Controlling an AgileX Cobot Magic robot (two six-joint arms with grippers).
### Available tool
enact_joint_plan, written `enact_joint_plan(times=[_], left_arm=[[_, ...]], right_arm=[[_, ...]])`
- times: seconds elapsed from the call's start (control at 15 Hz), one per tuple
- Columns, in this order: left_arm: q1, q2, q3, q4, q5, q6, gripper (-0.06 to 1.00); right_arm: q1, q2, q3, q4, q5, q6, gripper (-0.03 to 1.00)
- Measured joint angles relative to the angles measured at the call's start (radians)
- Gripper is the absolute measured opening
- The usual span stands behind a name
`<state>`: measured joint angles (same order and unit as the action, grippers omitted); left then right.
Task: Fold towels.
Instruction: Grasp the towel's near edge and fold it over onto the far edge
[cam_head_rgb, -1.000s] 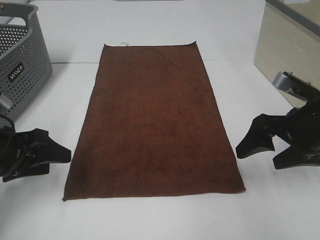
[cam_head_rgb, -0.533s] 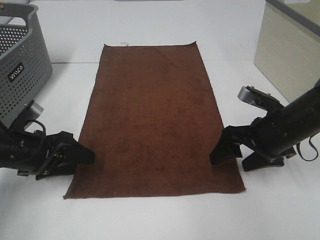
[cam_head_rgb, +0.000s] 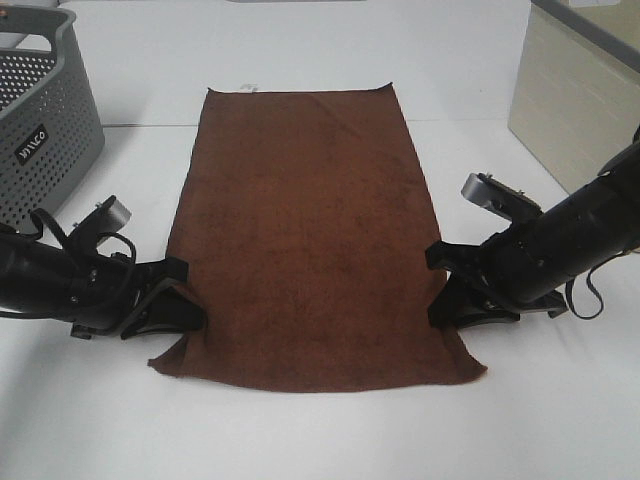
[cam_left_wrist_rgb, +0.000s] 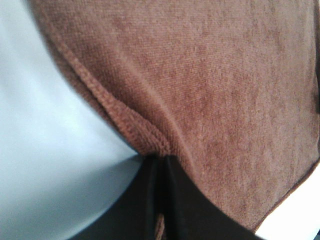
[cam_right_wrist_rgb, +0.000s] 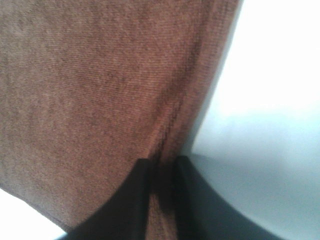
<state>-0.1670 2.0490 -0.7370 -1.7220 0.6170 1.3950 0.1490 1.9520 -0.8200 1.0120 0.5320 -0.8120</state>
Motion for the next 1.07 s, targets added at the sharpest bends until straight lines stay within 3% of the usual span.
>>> enact_joint_plan(times=[0.07, 0.13, 0.2, 0.47, 0.6, 0.87, 1.07], left_arm=[[0.000, 0.000, -0.001, 0.001, -0.001, 0.000, 0.01], [0.000, -0.002, -0.001, 0.004, -0.001, 0.000, 0.01], [0.000, -0.013, -0.001, 0.016, -0.001, -0.008, 0.01], [0.000, -0.130, 0.004, 0.217, -0.010, -0.170, 0.01], [0.000, -0.183, 0.050, 0.268, -0.011, -0.221, 0.01], [0.000, -0.262, 0.177, 0.278, -0.011, -0.229, 0.01], [0.000, -0.368, 0.348, 0.278, -0.011, -0.229, 0.01]], right_arm=[[0.000, 0.001, 0.000, 0.000, -0.003, 0.009, 0.02], [0.000, 0.001, 0.000, -0.002, -0.003, 0.029, 0.00], [0.000, 0.001, 0.000, -0.013, -0.003, 0.051, 0.00], [0.000, -0.096, 0.001, -0.124, 0.023, 0.184, 0.00], [0.000, -0.163, 0.012, -0.175, 0.071, 0.250, 0.00], [0.000, -0.259, 0.121, -0.180, 0.087, 0.267, 0.00], [0.000, -0.376, 0.297, -0.180, 0.088, 0.278, 0.00]])
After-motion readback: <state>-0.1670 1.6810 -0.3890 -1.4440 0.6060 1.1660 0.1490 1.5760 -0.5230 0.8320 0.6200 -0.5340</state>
